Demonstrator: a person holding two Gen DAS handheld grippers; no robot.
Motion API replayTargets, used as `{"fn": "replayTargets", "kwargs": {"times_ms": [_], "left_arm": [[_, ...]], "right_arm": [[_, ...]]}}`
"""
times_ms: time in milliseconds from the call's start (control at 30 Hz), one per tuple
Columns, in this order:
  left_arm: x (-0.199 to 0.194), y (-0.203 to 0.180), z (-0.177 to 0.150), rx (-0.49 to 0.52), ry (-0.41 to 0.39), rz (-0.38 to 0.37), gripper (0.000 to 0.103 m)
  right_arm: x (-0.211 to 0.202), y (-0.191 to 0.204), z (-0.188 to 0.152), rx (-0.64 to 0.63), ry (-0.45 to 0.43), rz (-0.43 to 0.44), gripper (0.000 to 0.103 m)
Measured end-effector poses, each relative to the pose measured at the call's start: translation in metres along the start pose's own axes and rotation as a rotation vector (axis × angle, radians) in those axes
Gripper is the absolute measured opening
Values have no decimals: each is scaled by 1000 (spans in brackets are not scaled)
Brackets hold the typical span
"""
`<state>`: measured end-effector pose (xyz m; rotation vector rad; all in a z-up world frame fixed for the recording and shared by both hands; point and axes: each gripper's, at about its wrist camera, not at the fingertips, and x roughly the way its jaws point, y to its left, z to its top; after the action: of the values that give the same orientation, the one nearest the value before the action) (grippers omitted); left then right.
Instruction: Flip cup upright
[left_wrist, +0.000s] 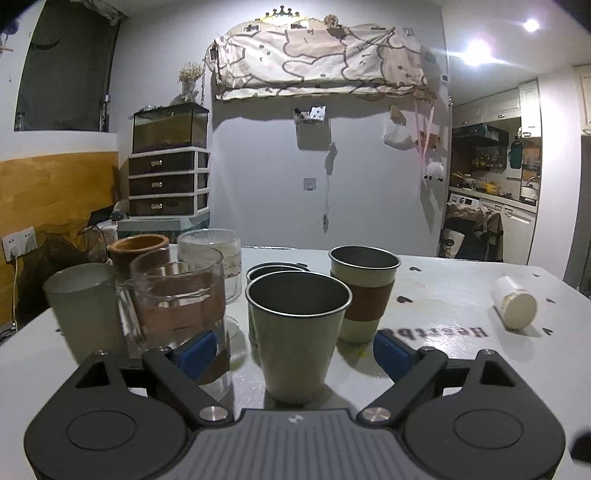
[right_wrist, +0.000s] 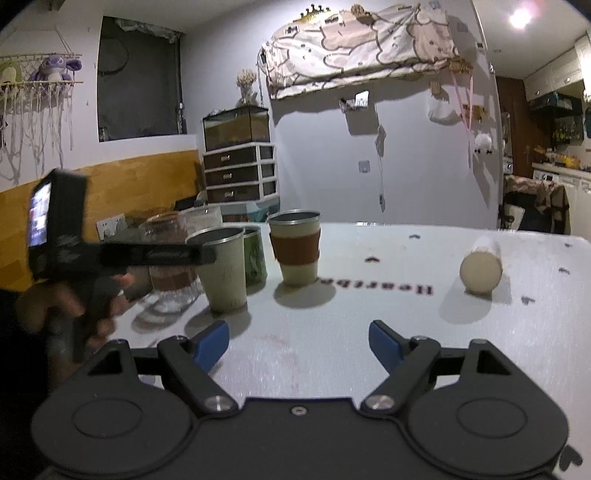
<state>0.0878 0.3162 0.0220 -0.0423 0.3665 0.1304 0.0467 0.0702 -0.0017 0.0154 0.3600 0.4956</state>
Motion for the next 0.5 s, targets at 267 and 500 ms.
{"fn": "replayTargets", "kwargs": {"times_ms": [267, 500], "left_arm": [[-39, 8, -9, -6, -12, 3, 101], [-64, 14, -30, -12, -3, 22, 103]], "right_arm": [[8, 8, 10, -25, -31, -23, 85], [12, 14, 7, -45, -29, -46, 87]]}}
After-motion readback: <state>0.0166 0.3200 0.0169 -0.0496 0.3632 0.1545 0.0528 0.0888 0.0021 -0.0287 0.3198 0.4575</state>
